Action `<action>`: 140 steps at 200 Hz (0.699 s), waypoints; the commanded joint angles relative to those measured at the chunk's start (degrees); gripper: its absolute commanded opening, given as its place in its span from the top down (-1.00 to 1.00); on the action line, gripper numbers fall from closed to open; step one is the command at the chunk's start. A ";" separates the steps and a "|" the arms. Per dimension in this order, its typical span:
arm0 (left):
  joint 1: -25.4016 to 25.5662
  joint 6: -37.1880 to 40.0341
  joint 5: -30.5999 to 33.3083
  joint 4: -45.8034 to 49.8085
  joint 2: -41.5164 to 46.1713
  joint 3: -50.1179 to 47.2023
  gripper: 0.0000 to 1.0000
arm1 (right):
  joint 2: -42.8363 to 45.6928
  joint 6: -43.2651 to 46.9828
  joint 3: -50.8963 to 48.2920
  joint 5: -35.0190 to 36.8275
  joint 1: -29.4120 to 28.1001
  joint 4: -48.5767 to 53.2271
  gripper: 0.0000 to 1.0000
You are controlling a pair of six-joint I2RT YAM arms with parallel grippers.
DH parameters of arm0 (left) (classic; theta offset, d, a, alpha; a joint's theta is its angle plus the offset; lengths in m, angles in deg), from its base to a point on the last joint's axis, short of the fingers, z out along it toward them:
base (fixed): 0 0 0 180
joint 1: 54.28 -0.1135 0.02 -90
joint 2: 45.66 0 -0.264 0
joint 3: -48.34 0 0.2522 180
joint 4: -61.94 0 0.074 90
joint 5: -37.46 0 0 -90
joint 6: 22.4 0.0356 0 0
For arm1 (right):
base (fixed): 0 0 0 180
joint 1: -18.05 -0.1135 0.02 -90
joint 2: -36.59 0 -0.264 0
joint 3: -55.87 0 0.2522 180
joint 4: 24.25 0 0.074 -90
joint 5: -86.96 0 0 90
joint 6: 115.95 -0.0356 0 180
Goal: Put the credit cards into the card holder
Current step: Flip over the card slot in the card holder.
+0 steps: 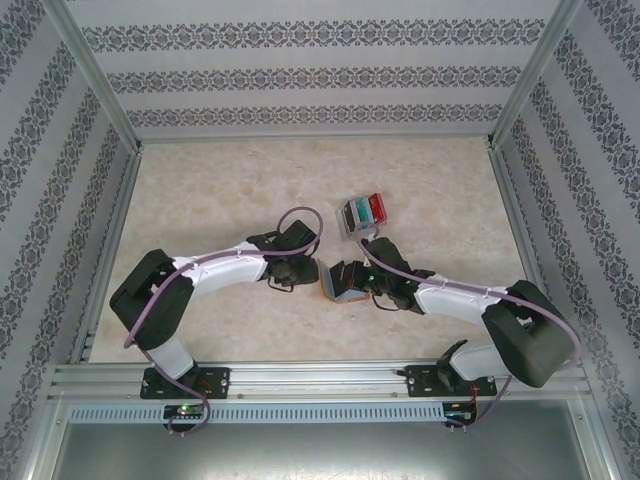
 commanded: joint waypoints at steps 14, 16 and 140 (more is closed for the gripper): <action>0.24 -4.05 5.74 -2.61 6.47 -3.83 0.09 | -3.40 -0.30 0.76 0.27 -1.24 -1.35 1.00; 0.26 -4.05 5.66 -2.90 6.63 -4.07 0.07 | -3.53 -0.32 0.72 0.33 -1.20 -1.39 1.00; 0.78 -1.92 -1.17 -5.11 -4.48 -0.04 0.38 | 1.75 0.41 -0.07 0.67 0.59 0.48 1.00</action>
